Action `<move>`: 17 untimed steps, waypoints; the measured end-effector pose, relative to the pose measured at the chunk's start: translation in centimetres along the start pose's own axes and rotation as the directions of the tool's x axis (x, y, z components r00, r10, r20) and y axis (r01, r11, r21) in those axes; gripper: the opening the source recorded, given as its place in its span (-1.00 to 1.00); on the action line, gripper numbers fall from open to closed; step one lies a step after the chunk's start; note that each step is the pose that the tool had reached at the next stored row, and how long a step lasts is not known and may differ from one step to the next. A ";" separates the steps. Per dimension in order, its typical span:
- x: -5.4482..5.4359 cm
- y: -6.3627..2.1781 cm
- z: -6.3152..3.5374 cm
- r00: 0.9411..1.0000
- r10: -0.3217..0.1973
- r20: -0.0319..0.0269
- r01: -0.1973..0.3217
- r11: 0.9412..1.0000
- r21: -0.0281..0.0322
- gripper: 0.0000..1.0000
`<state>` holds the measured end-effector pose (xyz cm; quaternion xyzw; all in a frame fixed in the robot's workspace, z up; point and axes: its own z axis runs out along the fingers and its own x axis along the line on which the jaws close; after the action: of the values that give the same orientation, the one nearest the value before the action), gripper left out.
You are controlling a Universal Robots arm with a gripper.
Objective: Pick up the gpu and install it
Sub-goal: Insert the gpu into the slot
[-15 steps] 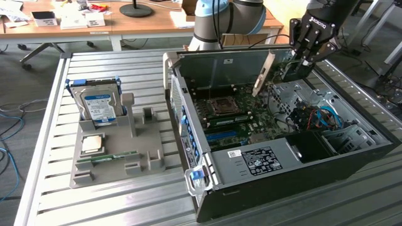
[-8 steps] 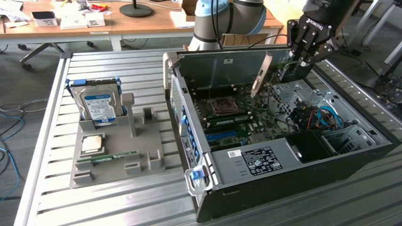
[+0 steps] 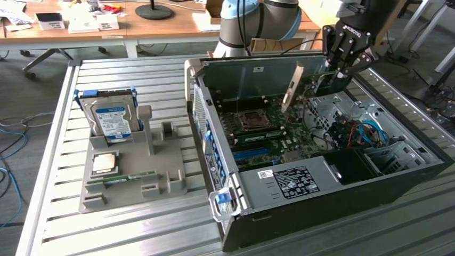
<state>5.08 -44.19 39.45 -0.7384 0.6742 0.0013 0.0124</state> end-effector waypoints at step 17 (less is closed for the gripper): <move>0.4 0.72 0.27 0.997 0.068 0.034 -0.069 0.998 0.003 -0.47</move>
<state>4.40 -44.61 39.16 -0.7147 0.6988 0.0126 0.0254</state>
